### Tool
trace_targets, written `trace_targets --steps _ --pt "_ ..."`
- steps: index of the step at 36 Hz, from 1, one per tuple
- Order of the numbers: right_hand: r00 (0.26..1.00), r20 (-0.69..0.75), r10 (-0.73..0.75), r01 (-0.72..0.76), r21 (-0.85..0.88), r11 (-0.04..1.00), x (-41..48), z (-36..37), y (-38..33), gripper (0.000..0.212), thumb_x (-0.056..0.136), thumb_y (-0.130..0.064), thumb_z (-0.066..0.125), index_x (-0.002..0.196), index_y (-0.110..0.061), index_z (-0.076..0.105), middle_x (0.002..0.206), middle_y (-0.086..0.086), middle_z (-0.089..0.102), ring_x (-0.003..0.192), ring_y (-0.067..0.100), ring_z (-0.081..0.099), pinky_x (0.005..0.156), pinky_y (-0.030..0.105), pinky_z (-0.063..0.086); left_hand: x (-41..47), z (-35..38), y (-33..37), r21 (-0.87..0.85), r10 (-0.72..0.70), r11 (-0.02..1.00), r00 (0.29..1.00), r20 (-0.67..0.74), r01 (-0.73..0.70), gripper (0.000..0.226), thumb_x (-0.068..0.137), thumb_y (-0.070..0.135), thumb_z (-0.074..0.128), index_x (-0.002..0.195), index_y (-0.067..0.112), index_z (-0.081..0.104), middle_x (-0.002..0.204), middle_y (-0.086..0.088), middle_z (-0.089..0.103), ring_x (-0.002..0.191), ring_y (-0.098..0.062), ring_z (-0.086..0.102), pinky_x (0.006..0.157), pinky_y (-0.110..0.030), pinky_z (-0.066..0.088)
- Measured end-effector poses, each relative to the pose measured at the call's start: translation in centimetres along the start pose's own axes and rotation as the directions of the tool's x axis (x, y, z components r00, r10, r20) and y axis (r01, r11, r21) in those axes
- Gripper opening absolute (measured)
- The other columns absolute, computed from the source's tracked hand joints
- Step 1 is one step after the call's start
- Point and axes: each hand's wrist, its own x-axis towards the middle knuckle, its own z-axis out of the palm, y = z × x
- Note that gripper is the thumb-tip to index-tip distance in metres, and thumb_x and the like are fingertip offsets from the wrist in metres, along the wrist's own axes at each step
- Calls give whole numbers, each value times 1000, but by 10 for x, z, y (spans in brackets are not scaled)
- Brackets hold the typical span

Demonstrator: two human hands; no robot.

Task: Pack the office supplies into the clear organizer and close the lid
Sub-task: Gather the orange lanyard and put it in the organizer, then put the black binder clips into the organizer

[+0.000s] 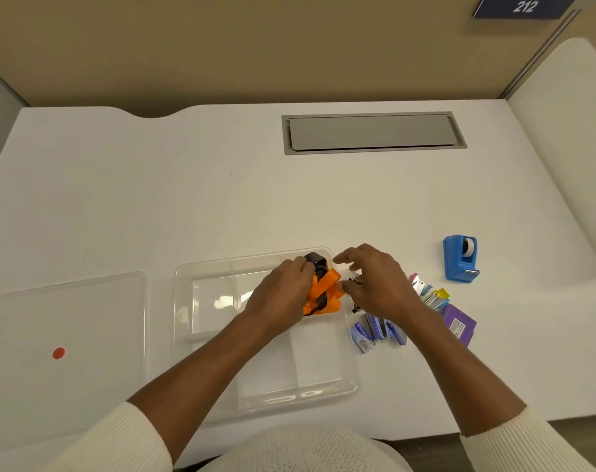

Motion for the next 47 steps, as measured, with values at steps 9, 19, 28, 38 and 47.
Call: trace_targets --steps 9,19,28,38,47 --pt "993 -105 -51 33 -167 985 -15 33 -5 14 90 -12 65 103 -16 71 100 3 62 87 23 60 72 37 54 0 0 7 44 -30 999 999 16 29 37 88 8 66 122 9 52 119 -11 56 99 -25 59 69 -31 44" --pt "962 -134 -239 195 -280 940 -24 48 -35 32 85 3 58 115 -9 63 110 9 58 97 28 53 64 41 51 -11 -15 -5 -70 113 990 982 -153 -125 58 74 -4 65 129 10 51 135 -6 45 112 -21 51 71 -34 58" --pt "952 -28 -305 285 -289 914 -19 55 -40 26 62 15 73 78 -5 66 79 14 63 71 32 61 54 31 35 -17 6 -24 78 225 971 974 19 -226 47 93 13 61 140 11 56 144 -2 55 133 -22 50 103 -31 51" --pt "957 -218 -193 213 74 974 -29 28 -21 26 87 1 60 97 -14 77 94 2 75 83 22 69 76 38 55 -5 -13 -3 235 137 955 972 192 -181 24 92 7 53 112 11 64 117 -7 61 109 -24 51 78 -34 50" --pt "926 -293 240 -213 119 970 -33 13 40 35 81 -33 80 113 -24 69 109 -3 69 85 10 67 75 26 53 32 -51 32 272 201 946 977 -68 -175 18 97 33 60 91 17 65 87 0 66 87 -24 61 57 -32 31"
